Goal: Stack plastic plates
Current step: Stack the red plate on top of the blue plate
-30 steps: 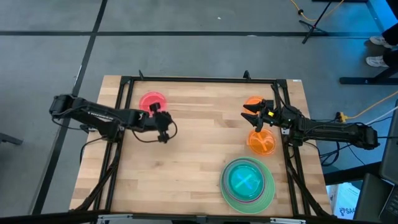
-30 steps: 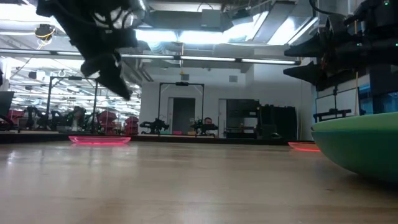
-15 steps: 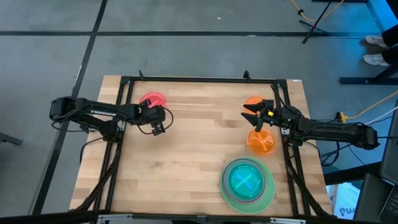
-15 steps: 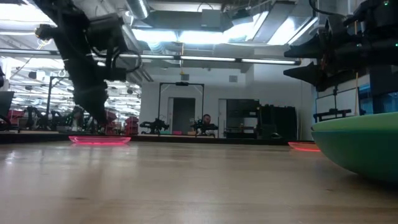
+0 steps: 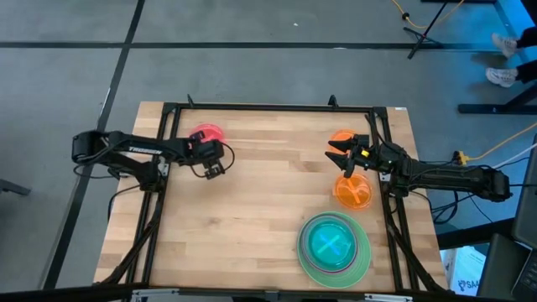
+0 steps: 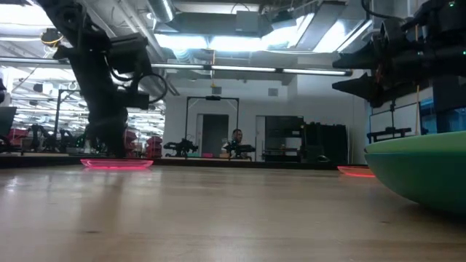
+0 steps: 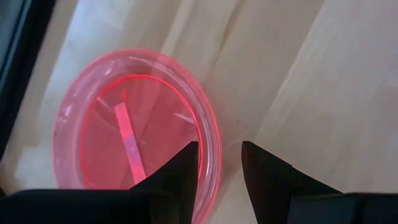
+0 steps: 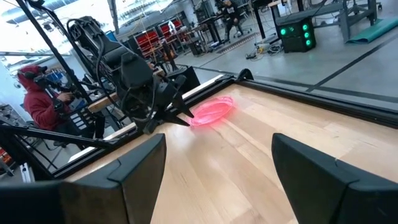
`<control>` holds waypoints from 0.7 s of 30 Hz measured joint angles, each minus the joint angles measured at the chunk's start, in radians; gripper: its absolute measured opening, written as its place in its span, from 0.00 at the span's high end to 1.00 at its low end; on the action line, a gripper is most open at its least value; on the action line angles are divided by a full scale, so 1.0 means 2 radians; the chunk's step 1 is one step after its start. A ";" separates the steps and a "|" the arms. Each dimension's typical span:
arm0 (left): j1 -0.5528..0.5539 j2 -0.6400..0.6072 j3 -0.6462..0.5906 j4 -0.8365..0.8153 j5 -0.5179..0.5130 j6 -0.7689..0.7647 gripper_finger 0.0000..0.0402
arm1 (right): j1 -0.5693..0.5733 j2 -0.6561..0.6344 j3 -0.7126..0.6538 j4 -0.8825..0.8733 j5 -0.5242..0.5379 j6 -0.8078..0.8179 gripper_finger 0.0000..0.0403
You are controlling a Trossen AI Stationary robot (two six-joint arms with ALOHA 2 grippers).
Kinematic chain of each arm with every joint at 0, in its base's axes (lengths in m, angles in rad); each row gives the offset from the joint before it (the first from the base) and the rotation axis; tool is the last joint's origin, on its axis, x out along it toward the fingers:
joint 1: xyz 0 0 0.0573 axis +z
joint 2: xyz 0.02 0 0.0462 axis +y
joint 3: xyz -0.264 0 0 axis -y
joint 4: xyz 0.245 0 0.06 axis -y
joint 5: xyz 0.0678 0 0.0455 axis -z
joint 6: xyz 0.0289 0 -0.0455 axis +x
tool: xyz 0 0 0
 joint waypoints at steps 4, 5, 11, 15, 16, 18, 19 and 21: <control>0.003 0.027 0.000 0.010 -0.001 0.011 0.71 | 0.000 0.000 0.000 -0.005 0.000 0.000 0.30; 0.005 0.034 0.000 0.014 -0.002 0.013 0.71 | 0.000 0.000 0.000 -0.006 0.000 0.000 0.30; 0.025 0.071 0.000 0.041 -0.039 0.024 0.71 | 0.000 0.000 0.000 -0.007 0.000 0.000 0.30; 0.043 0.084 0.002 0.043 -0.024 0.025 0.71 | 0.000 0.000 0.000 -0.007 0.000 0.000 0.30; 0.046 0.086 0.002 0.043 -0.019 0.026 0.71 | 0.000 0.000 0.000 -0.007 0.000 0.000 0.30; 0.050 0.088 0.003 0.044 -0.016 0.026 0.72 | 0.000 0.000 0.000 -0.007 0.000 0.000 0.30; 0.052 0.089 0.002 0.044 -0.015 0.027 0.73 | 0.000 0.000 0.000 -0.007 0.000 0.000 0.30; 0.053 0.089 0.002 0.045 -0.011 0.027 0.77 | 0.000 0.000 0.000 -0.007 0.000 0.000 0.30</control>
